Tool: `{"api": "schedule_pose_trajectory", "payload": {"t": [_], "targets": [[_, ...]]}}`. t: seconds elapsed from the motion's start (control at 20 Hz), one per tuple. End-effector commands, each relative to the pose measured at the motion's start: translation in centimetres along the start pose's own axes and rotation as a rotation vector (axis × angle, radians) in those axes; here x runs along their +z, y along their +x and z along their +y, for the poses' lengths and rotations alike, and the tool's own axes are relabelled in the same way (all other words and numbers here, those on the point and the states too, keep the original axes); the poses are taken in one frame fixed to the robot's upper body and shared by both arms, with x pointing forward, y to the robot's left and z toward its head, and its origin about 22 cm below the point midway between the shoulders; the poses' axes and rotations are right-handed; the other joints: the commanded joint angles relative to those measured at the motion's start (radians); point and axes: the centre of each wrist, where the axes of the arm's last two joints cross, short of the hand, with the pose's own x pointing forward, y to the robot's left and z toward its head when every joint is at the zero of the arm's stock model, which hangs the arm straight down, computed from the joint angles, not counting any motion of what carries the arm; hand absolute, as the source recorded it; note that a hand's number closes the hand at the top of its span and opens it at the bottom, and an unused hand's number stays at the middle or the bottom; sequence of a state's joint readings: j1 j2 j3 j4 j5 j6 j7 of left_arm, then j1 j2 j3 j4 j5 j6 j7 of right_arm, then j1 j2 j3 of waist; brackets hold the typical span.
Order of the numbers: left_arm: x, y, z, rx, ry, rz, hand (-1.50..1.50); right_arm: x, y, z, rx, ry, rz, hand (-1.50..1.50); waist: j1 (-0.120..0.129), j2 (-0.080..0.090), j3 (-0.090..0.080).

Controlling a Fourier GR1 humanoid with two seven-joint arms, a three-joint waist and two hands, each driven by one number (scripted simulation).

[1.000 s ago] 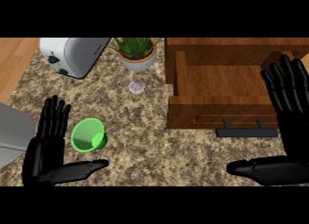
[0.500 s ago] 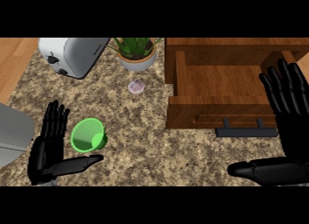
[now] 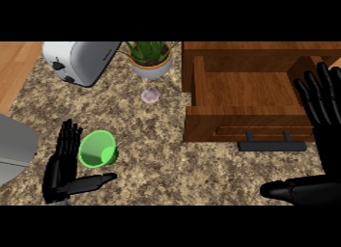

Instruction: Pick up the cup, place it into the drawer and close the drawer

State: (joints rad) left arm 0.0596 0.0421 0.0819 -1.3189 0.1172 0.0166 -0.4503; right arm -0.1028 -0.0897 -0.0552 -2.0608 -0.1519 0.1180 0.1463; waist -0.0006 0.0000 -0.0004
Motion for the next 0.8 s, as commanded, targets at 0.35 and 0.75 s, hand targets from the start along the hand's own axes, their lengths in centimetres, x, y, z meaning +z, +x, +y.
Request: {"api": "schedule_pose_trajectory", "payload": {"t": [0.35, 0.75], "targets": [[-0.6, -3.0, 1.7, 0.0, 0.044, -0.012, -1.5, 0.2, -0.2, -0.4, 0.01, 0.014, 0.003, -1.5, 0.001, 0.0, 0.0], [0.2, -6.1, 2.5, 0.002, 0.024, 0.014, -1.5, -0.2, 0.5, 1.3, 0.002, 0.018, -0.004, -1.5, -0.001, 0.0, 0.0]]}}
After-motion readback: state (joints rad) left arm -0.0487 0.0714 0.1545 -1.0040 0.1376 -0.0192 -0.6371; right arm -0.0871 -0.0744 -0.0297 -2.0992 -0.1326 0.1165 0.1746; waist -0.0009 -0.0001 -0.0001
